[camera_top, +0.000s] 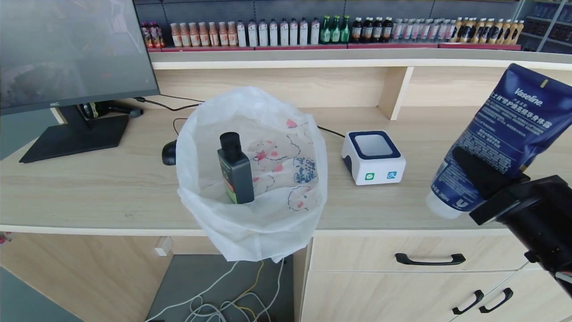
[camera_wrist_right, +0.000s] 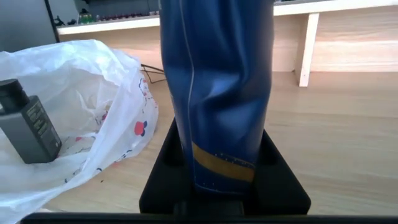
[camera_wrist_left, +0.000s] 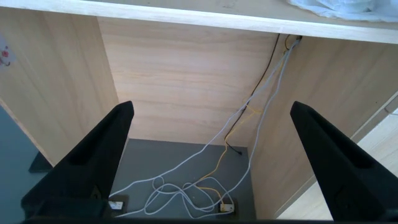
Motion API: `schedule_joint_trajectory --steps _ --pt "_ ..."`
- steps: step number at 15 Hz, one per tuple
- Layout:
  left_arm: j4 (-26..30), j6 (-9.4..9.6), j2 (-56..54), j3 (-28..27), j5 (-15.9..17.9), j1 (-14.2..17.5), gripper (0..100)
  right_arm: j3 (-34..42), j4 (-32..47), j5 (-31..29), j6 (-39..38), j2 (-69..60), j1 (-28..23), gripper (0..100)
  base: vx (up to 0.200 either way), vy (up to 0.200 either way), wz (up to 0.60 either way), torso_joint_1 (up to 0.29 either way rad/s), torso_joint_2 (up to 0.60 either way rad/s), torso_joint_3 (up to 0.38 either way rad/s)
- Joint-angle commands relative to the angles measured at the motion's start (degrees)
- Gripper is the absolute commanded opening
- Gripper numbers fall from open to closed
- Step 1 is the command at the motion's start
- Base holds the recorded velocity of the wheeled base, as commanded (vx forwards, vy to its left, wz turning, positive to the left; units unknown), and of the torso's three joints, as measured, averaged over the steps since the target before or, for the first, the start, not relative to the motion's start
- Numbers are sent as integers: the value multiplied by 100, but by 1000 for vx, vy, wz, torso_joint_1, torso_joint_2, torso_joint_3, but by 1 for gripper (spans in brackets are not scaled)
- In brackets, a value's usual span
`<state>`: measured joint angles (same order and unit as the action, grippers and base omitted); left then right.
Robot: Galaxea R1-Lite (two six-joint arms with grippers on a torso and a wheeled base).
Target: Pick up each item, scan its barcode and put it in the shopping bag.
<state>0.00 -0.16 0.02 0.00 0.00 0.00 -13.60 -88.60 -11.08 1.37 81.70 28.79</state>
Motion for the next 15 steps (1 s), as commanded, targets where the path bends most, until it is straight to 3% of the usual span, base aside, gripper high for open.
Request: schedule_joint_trajectory --steps 1,5,11,15 --pt "0 -2 -2 0 0 0 100 -556 10 89 189 197 12 0 0 0 0 0 0 0" --pt "0 -2 -2 0 0 -9 100 -1514 36 440 1112 839 -41 0 0 0 0 0 0 0" --pt "0 -2 -2 0 0 0 100 -2094 36 458 2597 1269 -269 0 0 0 0 0 0 0" --pt "0 -2 -2 0 0 0 100 -2797 27 1240 3458 1603 -331 0 0 0 0 0 0 0"
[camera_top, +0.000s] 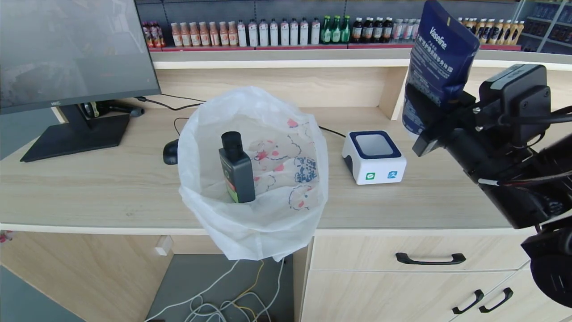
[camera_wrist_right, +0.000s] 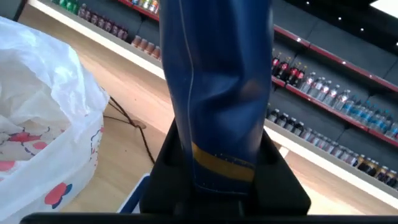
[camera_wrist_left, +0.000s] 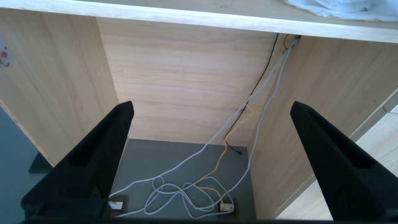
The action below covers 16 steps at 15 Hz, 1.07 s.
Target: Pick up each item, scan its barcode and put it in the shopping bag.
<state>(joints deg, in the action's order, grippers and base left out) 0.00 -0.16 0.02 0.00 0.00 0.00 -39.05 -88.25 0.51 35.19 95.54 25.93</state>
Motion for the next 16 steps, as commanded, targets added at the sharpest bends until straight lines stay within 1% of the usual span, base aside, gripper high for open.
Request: schedule_joint_trajectory --steps 1,3,6,8,11,13,14,16 --pt "0 -2 -2 0 0 0 100 -464 -8 467 181 360 -167 0 0 0 0 0 0 0" --pt "0 -2 -2 0 0 -9 100 -648 -8 1100 313 501 -422 0 0 0 0 0 0 0" --pt "0 -2 -2 0 0 0 100 -1184 27 2419 559 835 -914 0 0 0 0 0 0 0" --pt "0 -2 -2 0 0 0 100 -1149 27 2761 664 958 -993 0 0 0 0 0 0 0" --pt "0 -2 -2 0 0 0 100 -1167 36 2814 928 1107 -1002 0 0 0 0 0 0 0" --pt "0 -2 -2 0 0 -9 100 -1386 27 3333 1042 1345 -1072 0 0 0 0 0 0 0" --pt "0 -2 -2 0 0 0 100 -1545 27 3719 1209 1433 -1160 0 0 0 0 0 0 0" --pt "0 -2 -2 0 0 0 100 -1553 27 3939 1341 1468 -1195 0 0 0 0 0 0 0"
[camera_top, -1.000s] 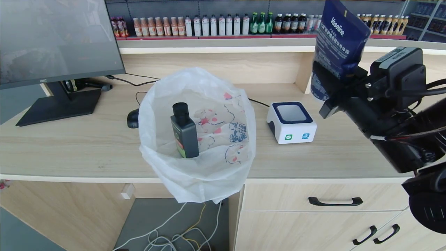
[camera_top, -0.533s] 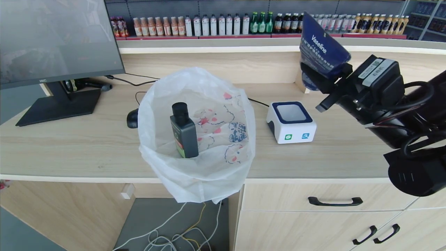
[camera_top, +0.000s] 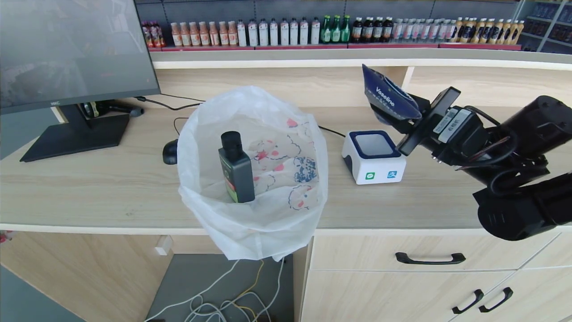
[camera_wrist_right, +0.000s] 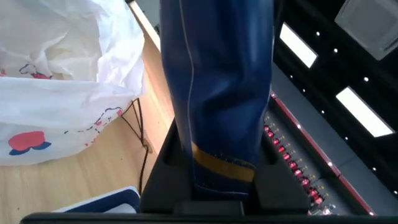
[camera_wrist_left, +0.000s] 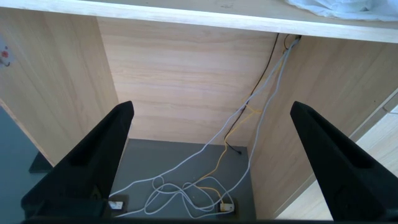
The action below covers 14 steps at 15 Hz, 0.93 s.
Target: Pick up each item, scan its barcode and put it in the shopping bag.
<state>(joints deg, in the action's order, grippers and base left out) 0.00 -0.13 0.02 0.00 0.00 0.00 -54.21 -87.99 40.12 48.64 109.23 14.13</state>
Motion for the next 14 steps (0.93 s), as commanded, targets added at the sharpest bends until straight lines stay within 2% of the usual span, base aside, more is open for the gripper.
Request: schedule_joint_trajectory --steps 1,4,8,14 --pt "0 -4 -2 0 0 -9 100 -72 1 145 67 151 -68 0 0 0 0 0 0 0" --pt "0 -4 -2 0 0 0 100 -90 -34 761 313 345 -226 0 0 0 0 0 0 0" --pt "0 -4 -2 0 0 0 100 -90 -34 1218 462 485 -376 0 0 0 0 0 0 0" --pt "0 -4 -2 0 0 0 100 -28 -25 1332 612 547 -411 0 0 0 0 0 0 0"
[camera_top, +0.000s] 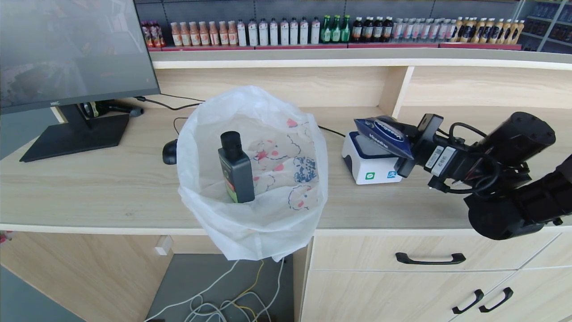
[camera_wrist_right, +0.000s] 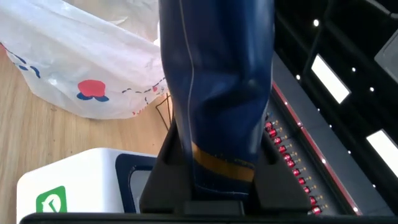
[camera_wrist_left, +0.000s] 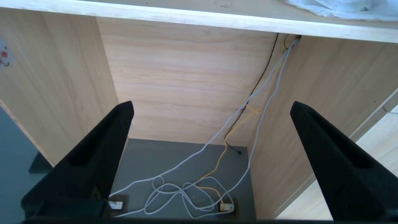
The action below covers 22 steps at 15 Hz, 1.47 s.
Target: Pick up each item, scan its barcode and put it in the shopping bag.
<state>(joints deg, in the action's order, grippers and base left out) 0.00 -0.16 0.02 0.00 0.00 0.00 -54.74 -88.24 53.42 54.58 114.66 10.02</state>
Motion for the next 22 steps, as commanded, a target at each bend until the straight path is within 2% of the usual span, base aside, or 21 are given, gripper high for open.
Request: schedule_joint_trajectory --steps 1,22 --pt "0 -2 -2 0 0 -9 100 24 8 11 35 12 9 0 0 0 0 0 0 0" --pt "0 -2 -2 0 0 0 100 95 26 178 79 223 44 0 0 0 0 0 0 0"
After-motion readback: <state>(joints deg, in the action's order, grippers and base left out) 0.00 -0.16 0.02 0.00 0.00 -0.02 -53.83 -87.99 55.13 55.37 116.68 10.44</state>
